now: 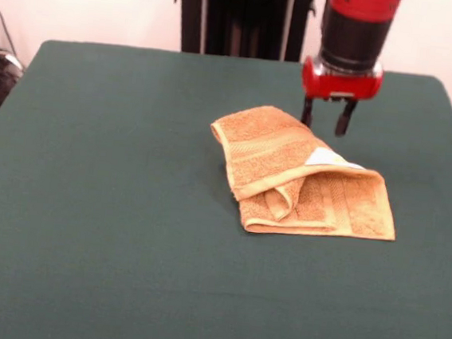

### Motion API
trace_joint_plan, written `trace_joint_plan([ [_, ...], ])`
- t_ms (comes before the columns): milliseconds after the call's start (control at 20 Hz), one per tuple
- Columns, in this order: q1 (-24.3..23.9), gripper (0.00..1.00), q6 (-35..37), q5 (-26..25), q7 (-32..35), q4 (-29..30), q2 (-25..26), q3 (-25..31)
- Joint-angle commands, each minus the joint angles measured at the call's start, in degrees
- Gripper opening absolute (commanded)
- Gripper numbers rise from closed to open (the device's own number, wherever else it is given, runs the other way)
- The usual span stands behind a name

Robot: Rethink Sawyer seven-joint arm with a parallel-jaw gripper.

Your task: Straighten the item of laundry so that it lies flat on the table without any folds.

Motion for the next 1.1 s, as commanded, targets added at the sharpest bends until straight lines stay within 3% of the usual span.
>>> trace_joint_plan([
  [50, 3.23, 1.00, -4.24, 3.14, 12.44, -7.07, 7.42, 0.64],
  [500, 3.31, 1.00, -9.73, 4.55, 14.09, -8.44, 11.36, 1.42],
  [1100, 2.77, 1.00, -7.64, 4.41, 12.51, -10.26, 11.98, 0.94],
])
